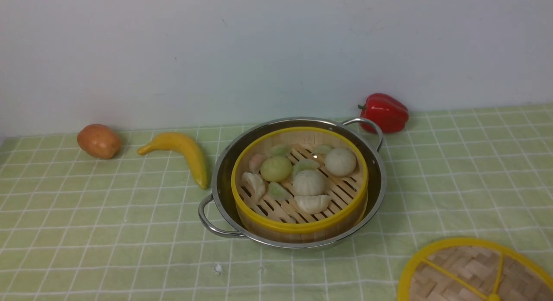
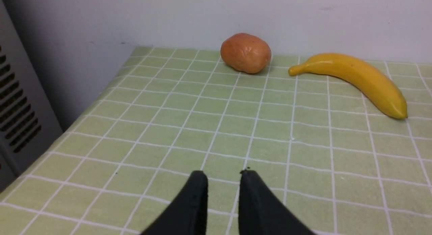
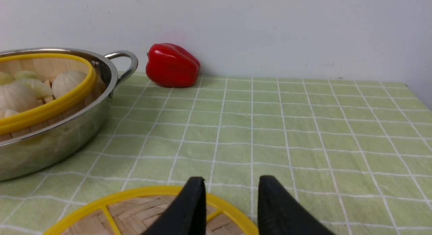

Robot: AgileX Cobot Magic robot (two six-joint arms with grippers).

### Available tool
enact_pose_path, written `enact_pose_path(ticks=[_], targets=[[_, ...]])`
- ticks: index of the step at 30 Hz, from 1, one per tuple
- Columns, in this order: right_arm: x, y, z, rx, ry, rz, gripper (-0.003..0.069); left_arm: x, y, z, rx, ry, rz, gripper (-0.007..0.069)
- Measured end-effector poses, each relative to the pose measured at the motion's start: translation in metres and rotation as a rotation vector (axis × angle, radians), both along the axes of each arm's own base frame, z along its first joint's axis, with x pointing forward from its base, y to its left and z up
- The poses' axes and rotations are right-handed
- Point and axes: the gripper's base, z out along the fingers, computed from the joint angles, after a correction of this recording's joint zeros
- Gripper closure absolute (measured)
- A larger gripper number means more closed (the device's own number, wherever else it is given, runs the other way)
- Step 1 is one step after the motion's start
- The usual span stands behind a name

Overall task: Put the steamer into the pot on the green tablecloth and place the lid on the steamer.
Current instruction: 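Move the gripper down to the bamboo steamer lid and grasp its center knob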

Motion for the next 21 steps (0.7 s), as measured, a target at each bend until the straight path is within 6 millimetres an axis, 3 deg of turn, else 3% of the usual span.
enact_pose_path(ticks=[14,21], targets=[[0.0,0.0,0.0,0.0,0.0,0.0,0.0416,0.001,-0.005,0.0,-0.082,-0.017,-0.041,0.0465],[0.0,0.0,0.0,0.0,0.0,0.0,0.0416,0.003,-0.013,0.0,0.032,0.004,-0.156,0.0454]])
